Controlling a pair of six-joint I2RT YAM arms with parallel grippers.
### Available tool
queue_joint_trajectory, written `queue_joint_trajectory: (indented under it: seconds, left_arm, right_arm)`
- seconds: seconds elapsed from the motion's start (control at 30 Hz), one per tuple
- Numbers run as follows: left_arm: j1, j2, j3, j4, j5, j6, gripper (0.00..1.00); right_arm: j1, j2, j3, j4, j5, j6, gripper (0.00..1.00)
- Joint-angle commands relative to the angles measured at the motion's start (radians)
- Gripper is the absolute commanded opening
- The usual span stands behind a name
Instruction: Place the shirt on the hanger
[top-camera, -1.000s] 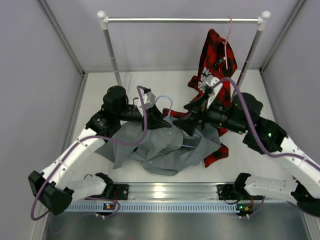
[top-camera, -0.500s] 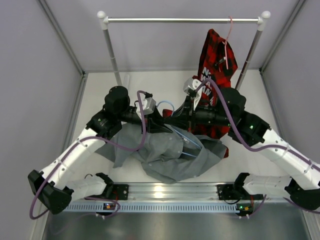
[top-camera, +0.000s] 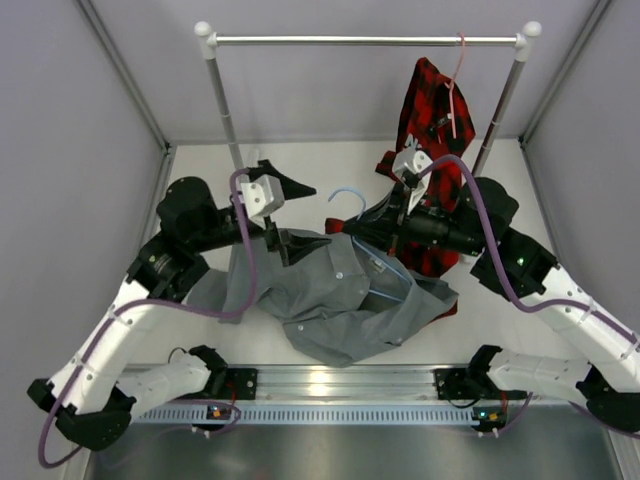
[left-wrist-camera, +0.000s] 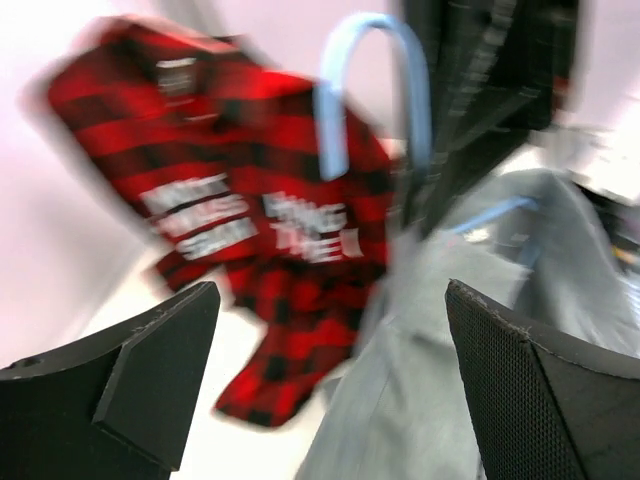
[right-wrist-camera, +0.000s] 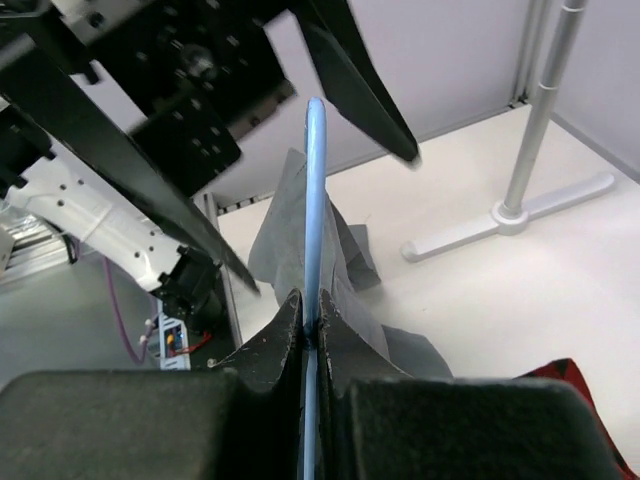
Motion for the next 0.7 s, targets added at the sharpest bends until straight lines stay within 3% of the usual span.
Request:
queue_joint_trajectory:
  seconds: [0.0, 0.13, 0.17, 0.23, 0.4, 0.53, 0.57, 0.6, 0.63, 0.67]
  left_arm:
    - [0.003, -0.114, 0.003, -0.046, -0.399, -0.032, 0.98]
    - [0.003, -0.257, -0.138, -0.171, -0.744, -0.179, 0.97]
    - [0.003, -0.315, -0.175, -0.178, -0.888, -0.281, 0.91]
    - [0.003, -0.366, -0.245, -0.204, -1.01, -0.372, 0.87]
    - [0.003, -0.462, -0.414, -0.194, -0.81, -0.445, 0.91]
    - [0.003, -0.449, -0.508, -0.123, -0.875, -0.474, 0.89]
    - [0.002, -0.438, -0.534, -0.107, -0.891, -0.48, 0.83]
    - [0.003, -0.426, -0.545, -0.072, -0.903, -0.486, 0.68]
    - [0.002, -0.401, -0.549, -0.064, -0.973, -0.521, 0.15]
    - [0.003, -0.392, -0.551, -0.059, -1.022, -0.541, 0.0]
  right_arm:
    - [-0.018, -0.029, 0.01, 0.073, 0.062, 0.019, 0.0]
    - [-0.021, -0.031, 0.033, 0.047, 0.131, 0.013, 0.0]
    - [-0.026, -0.029, 0.05, 0.039, 0.131, 0.01, 0.0]
    - [-0.026, -0.017, 0.085, 0.01, 0.13, 0.004, 0.0]
    - [-0.029, 0.005, 0.15, -0.048, 0.142, -0.01, 0.0]
    - [-0.027, 0.011, 0.179, -0.067, 0.121, -0.013, 0.0]
    - [-0.029, 0.012, 0.182, -0.067, 0.113, -0.012, 0.0]
    - [-0.027, 0.014, 0.184, -0.067, 0.105, -0.01, 0.0]
    - [-0.027, 0.016, 0.187, -0.067, 0.107, -0.009, 0.0]
    - [-0.029, 0.017, 0.187, -0.067, 0.11, -0.012, 0.0]
